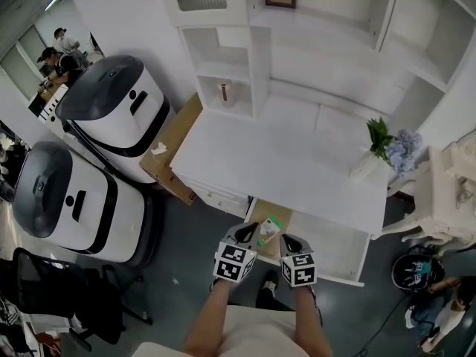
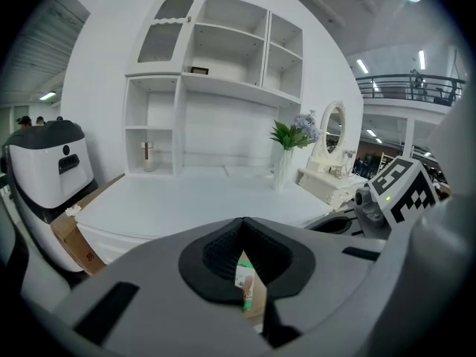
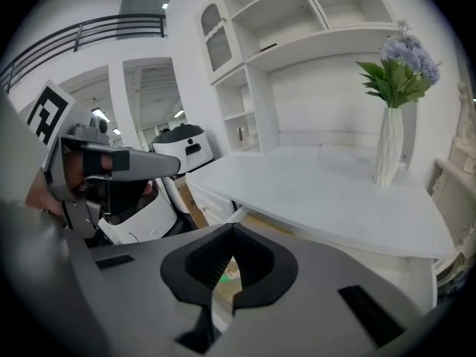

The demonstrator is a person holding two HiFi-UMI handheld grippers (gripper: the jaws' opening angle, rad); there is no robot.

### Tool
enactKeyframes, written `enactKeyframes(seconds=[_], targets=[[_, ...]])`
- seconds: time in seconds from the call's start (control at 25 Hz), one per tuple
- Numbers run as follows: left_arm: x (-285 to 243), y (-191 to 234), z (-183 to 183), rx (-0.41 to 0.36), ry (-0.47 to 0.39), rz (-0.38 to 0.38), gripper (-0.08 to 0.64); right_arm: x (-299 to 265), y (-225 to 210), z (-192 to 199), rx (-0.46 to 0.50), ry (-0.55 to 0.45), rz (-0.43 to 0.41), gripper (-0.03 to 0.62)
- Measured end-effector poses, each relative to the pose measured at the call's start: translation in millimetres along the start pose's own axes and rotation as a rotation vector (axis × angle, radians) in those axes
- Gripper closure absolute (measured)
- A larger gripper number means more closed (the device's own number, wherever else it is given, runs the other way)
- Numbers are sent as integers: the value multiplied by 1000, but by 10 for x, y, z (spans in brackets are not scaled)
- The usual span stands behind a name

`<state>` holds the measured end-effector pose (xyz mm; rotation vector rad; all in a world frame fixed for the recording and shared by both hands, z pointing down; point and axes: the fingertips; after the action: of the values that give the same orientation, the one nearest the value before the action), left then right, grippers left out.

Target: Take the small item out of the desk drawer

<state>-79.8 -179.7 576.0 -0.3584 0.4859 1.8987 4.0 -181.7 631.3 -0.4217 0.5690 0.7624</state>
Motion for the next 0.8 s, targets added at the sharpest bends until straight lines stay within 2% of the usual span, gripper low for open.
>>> enactKeyframes(seconds=[0.24,0.48,0.8], targets=[[-111,-60,140,-17,52,-13,546,-21,-253,40,-70,5,-3,568],[-338,-178,417,-54,150,14,545,34,-444,212,-110,30,-3,568],[-545,-252,739,-63,246,52,540,68,-693,402,-163,47,-1,568]])
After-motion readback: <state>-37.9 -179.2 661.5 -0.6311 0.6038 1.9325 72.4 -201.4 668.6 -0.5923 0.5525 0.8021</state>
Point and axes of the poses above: the fingertips, and each gripper's own axes: x backward along the fingers, y to its left, z out of its underside, and after that the axes turned 4 degrees about z, right-handed
